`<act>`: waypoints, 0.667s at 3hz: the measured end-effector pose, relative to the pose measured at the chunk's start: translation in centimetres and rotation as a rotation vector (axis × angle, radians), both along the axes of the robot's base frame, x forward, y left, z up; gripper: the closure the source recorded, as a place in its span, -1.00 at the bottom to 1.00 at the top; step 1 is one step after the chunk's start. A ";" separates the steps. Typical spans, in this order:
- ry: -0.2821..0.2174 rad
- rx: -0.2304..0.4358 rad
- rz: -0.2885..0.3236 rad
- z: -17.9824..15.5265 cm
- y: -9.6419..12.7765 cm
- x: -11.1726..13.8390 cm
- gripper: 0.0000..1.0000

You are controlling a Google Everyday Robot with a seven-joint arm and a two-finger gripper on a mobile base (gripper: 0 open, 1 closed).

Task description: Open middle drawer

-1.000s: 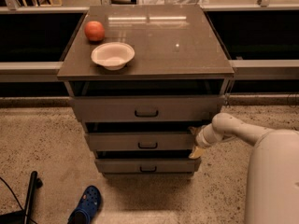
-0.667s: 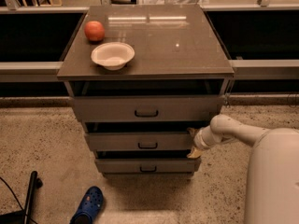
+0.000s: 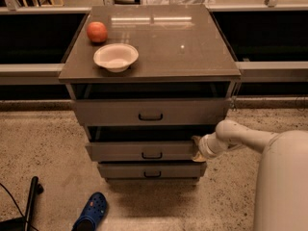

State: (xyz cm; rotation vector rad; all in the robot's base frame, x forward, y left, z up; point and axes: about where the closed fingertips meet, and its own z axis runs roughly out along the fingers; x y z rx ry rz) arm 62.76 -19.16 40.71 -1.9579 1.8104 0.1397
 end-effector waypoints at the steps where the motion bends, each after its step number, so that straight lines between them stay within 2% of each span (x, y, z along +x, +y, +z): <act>1: -0.023 0.002 0.007 1.4 0.0 -0.3 0.06; 2: -0.022 0.005 0.014 1.8 0.2 -0.9 -0.22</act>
Offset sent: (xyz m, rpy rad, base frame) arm -0.1044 0.0307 0.0578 0.0449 -0.0176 0.1269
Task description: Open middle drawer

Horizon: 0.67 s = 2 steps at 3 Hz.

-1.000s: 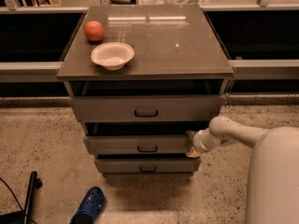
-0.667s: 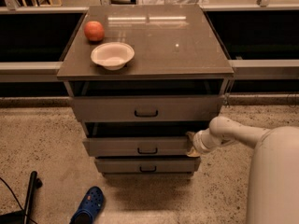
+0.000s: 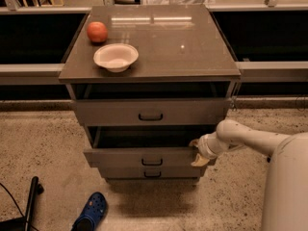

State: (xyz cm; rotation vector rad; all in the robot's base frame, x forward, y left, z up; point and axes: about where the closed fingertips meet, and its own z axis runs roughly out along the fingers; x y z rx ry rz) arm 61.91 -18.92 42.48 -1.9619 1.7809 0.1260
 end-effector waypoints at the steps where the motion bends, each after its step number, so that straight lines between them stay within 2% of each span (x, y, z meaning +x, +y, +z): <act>1: 0.013 0.018 0.042 0.7 1.2 -2.9 -0.64; 2: 0.009 0.032 0.094 1.9 2.7 -4.9 -0.99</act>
Offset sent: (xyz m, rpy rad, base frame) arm -0.0721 0.0421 0.0376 0.0457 -0.0046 0.1526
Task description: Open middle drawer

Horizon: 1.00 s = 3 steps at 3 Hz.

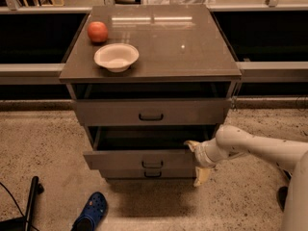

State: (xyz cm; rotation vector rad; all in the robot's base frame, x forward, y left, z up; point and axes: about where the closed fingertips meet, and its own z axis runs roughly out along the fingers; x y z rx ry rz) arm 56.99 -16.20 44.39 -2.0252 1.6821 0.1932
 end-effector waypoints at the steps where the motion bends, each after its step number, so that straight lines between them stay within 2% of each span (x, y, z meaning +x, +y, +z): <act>1: 0.001 0.002 0.005 0.1 0.2 -0.2 -1.00; 2: 0.041 0.020 0.001 -0.7 -0.1 0.3 -1.00; 3: 0.108 0.056 -0.019 -2.3 -1.1 1.0 -1.00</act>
Offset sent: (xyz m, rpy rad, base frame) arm 0.0158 -0.0085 -0.0180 0.0513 0.1069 -0.0117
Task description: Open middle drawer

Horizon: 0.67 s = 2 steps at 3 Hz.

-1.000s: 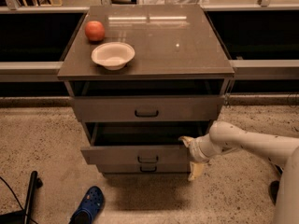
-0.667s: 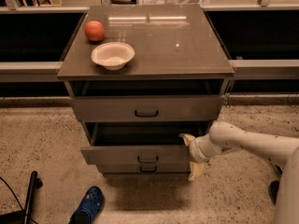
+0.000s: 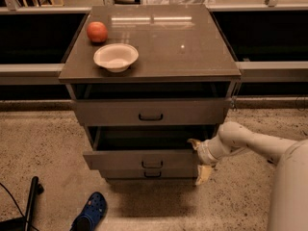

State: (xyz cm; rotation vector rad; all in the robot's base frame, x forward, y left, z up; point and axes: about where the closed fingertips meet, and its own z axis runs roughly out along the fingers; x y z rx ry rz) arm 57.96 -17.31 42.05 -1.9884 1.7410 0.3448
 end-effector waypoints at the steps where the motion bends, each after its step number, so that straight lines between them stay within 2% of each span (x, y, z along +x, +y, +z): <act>1: 0.056 0.010 0.012 -0.8 -0.1 -0.7 -0.72; 2: 0.095 -0.010 0.054 -0.5 0.3 -2.6 -0.36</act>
Offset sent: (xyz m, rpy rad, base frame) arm -0.0581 0.0055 0.0045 -0.0488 0.1442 0.1200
